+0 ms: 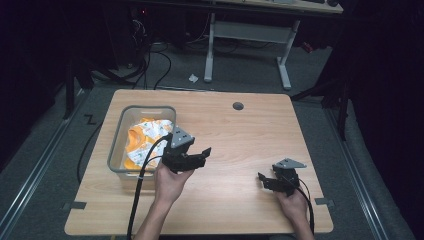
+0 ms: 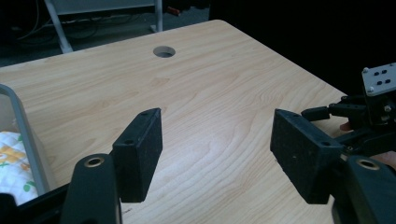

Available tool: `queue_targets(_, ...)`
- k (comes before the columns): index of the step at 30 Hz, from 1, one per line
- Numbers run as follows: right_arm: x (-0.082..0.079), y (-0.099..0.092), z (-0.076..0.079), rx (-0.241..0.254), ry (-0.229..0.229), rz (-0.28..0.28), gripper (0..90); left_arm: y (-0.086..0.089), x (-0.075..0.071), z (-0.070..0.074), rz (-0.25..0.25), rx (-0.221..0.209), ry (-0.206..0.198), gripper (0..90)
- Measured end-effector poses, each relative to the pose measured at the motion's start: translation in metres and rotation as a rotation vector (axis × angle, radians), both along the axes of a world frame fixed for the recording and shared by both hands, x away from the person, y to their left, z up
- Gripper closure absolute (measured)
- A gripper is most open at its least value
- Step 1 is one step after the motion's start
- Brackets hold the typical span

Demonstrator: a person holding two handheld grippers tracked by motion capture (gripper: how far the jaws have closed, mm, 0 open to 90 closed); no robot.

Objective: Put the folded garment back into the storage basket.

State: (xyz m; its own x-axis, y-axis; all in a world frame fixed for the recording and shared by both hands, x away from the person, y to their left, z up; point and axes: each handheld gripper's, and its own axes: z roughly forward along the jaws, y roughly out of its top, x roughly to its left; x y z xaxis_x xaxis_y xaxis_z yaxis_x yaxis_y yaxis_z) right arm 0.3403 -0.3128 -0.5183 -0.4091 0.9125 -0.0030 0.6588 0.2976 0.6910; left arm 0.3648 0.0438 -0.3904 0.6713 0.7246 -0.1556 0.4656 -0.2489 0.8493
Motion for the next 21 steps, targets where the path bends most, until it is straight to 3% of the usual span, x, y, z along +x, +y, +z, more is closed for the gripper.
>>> queue_targets(7, 0.000, 0.000, 0.000, 0.000, 0.000, -0.001, 30.3, -0.008, -0.004, -0.004, -0.022, -0.001, -0.005, 34.9)
queue_targets(21, 0.000, 0.000, 0.000, 0.000, 0.000, 0.000, 30.2, -0.019, -0.010, -0.019, -0.036, 0.011, 0.029, 35.6)
